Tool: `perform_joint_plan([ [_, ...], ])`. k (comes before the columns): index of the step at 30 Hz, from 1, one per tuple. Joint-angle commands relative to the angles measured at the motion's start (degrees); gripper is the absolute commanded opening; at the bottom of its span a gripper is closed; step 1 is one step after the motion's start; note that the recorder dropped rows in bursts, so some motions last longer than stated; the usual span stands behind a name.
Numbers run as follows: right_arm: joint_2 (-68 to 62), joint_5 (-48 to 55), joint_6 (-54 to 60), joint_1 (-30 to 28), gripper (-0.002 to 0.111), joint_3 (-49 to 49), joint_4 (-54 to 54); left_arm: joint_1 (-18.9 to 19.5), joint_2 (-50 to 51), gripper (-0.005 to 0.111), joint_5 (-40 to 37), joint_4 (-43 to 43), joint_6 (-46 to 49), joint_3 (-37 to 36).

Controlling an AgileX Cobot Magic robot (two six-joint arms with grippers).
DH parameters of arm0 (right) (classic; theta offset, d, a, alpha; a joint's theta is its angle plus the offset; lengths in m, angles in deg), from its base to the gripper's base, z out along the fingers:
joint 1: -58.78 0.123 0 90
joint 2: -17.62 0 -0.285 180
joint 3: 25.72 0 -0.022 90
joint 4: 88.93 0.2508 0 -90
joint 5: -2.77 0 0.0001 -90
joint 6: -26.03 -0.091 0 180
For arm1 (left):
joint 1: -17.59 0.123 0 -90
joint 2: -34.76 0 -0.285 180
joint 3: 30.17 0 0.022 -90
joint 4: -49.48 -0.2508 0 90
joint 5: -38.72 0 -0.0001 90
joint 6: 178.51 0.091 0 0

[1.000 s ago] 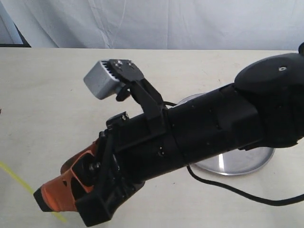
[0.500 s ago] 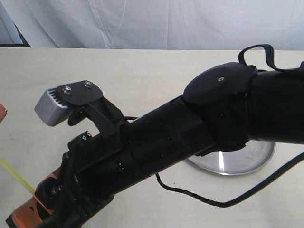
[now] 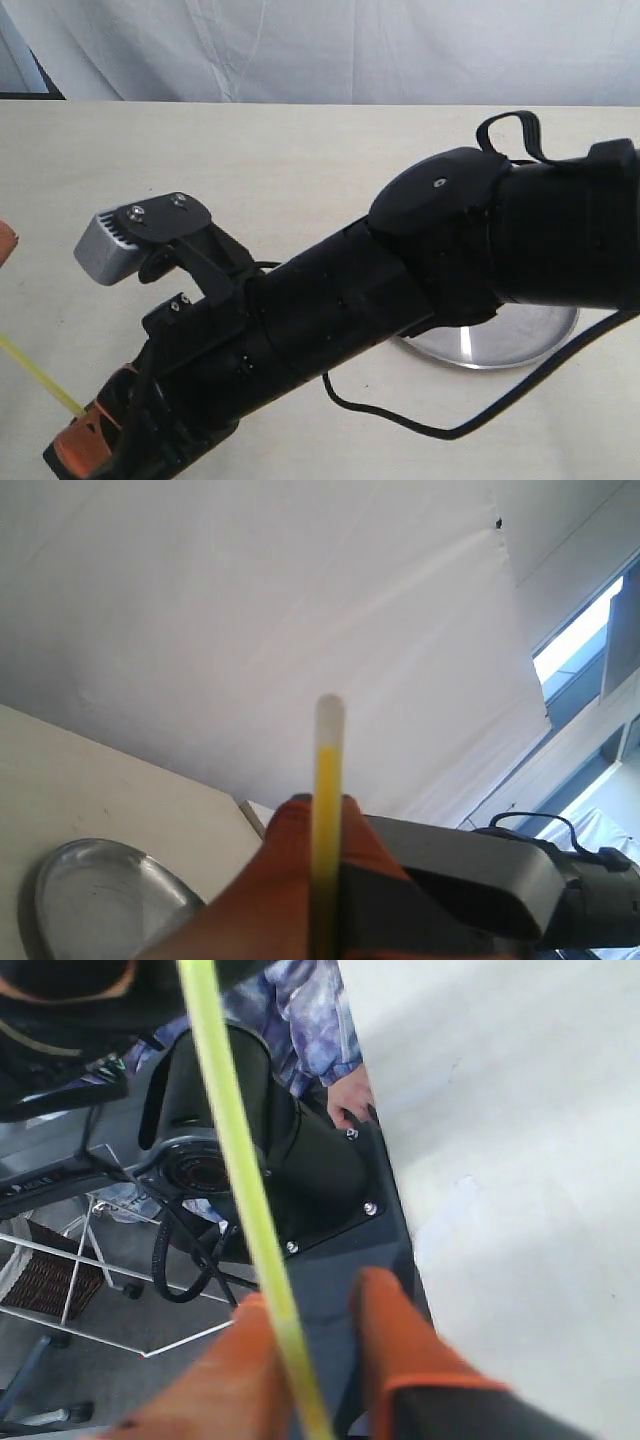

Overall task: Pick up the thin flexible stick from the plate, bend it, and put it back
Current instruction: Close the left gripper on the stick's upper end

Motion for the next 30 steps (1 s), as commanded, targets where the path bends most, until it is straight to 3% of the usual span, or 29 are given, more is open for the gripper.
perform_joint_plan([
  [1,-0.24,0.37,0.12,0.22,-0.001,-0.35,0.95,-0.37,0.12,0.0,2.22,-0.39,0.24,0.36],
  [5,-0.24,1.84,0.12,0.22,-0.001,-0.35,1.34,-0.37,0.12,0.0,4.49,-3.47,6.62,0.36],
  [10,0.16,3.65,0.12,0.22,-0.001,-0.35,2.3,-0.37,0.12,0.0,3.99,-7.34,7.48,0.36],
  [16,0.66,0.27,0.12,0.11,-0.001,-0.35,2.16,-0.37,0.12,0.0,3.38,-4.11,7.48,0.79],
  [23,0.66,-5.25,0.12,0.11,-0.001,-0.35,3.43,-0.37,2.93,0.0,-2.41,-10.55,7.31,8.65],
  [30,1.02,-7.37,0.3,0.11,-0.001,-1.62,4.13,-0.37,12.57,0.0,-4.46,-16.54,7.31,13.78],
])
